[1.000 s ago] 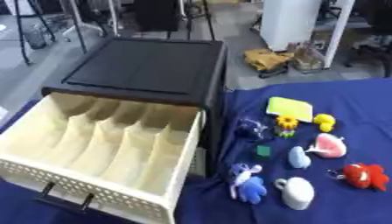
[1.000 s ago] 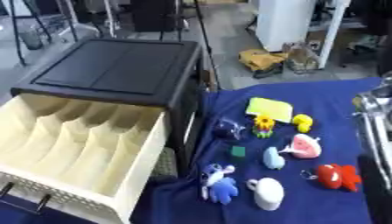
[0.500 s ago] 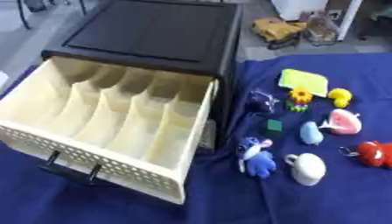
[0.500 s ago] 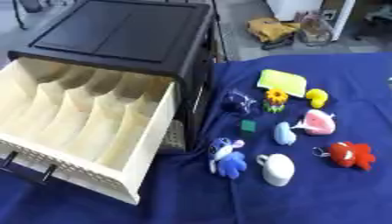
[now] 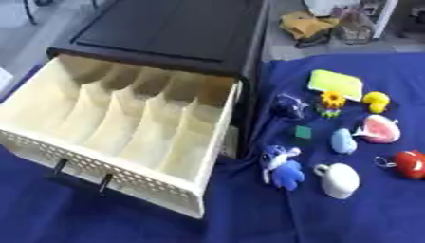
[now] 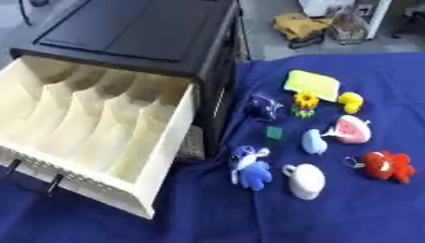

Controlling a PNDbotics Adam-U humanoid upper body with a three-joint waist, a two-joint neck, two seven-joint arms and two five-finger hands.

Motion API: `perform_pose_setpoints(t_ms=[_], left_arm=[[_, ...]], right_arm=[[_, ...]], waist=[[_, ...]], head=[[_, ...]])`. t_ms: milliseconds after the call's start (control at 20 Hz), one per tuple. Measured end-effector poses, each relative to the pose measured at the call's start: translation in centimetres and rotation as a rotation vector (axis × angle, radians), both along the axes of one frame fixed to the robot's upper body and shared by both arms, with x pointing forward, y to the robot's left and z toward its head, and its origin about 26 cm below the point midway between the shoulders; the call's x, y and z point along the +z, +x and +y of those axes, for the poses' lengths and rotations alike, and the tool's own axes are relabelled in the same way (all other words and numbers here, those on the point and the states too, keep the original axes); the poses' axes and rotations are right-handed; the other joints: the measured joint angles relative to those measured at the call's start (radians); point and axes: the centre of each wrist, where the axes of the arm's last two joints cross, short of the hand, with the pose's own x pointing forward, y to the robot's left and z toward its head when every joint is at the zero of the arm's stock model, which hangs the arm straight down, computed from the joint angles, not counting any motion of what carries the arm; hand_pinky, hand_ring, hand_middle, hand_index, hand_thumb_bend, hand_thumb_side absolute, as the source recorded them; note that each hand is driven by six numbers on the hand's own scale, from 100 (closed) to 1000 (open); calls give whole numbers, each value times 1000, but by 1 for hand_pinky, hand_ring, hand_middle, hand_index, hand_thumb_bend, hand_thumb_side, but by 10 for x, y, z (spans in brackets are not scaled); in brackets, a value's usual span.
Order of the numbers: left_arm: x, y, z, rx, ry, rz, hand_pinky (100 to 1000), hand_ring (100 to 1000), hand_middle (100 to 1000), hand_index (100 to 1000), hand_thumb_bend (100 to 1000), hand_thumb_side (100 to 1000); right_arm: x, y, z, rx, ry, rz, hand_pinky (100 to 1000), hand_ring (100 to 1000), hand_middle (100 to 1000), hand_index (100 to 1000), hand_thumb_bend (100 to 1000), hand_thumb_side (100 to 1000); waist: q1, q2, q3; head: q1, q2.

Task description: Pick up objects from table and place into drawer.

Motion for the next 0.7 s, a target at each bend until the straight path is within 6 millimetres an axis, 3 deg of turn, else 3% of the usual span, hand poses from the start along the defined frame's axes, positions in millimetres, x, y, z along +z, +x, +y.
perform_pose_setpoints(t_ms=[200,400,700], left_arm=[[-1,0,-1,6,7,2,855,903,767,981,685,1000],[-6,-1,0,16,11,21,856,904,766,979,685,1000],[-13,-4,3,42,18,52,857,906,766,971,683,1000]], right_arm=[[9,-3,2,-113,-235,121,790,893,835,911,686,998],[21,-3,6,-234,-549,242,792,880,839,929,714,910],[28,29,3,-376,-971,387,803,870,838,941,735,857]], waist=[[-6,-8,-4],[-15,-16,-11],[-28,-36,-26]], head=[[-22,9],[-40,25],[-45,49]])
